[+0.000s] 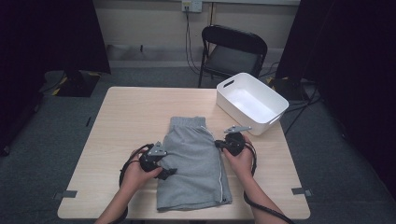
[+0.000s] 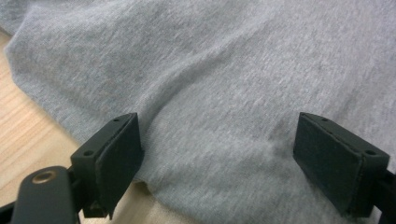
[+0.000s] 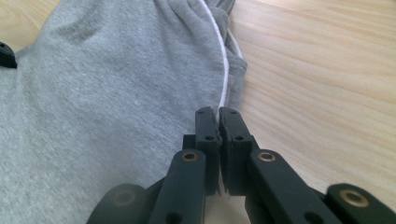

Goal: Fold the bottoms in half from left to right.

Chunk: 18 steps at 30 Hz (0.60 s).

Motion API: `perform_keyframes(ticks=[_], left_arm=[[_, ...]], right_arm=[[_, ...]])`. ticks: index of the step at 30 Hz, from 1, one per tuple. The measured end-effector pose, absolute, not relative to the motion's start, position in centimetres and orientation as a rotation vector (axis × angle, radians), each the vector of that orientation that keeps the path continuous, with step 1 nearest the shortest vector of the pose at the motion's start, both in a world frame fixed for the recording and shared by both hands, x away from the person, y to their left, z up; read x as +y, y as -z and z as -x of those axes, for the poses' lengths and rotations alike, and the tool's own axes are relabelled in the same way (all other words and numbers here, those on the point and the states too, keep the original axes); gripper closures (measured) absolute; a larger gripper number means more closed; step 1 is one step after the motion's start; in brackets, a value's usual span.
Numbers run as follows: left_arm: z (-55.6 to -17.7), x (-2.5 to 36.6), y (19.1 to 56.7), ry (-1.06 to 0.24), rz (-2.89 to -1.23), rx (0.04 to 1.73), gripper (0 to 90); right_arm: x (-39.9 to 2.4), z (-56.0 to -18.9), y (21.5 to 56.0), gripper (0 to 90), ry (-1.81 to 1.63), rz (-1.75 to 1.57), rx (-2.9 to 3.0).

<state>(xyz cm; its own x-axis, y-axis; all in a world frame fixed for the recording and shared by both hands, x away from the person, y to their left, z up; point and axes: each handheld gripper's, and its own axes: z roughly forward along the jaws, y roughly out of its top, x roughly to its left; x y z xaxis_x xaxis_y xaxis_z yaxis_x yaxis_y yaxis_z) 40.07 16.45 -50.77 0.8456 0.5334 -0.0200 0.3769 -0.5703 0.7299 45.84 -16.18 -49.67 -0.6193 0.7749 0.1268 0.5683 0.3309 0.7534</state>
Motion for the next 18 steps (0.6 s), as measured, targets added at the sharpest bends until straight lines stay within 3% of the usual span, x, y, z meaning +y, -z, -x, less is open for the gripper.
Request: perform_keyframes(ticks=[6,9,12,18], left_arm=[[-40.1,16.5,50.6,-0.241,-2.239,0.683,15.4],[-40.2,16.6,50.3,-0.247,-2.228,0.71,16.7],[-40.1,16.8,49.8,-0.249,-2.207,0.724,17.6],[-40.5,17.5,49.2,-0.245,-2.168,0.771,17.2]], right_arm=[[-16.2,-45.9,49.8,84.5,-1.184,-1.183,2.355],[-16.1,-45.9,49.3,63.1,-1.168,-1.171,2.332],[-16.1,-46.0,48.7,51.0,-1.195,-1.175,2.308],[-16.0,-46.1,48.2,39.5,-1.202,-1.159,2.31]])
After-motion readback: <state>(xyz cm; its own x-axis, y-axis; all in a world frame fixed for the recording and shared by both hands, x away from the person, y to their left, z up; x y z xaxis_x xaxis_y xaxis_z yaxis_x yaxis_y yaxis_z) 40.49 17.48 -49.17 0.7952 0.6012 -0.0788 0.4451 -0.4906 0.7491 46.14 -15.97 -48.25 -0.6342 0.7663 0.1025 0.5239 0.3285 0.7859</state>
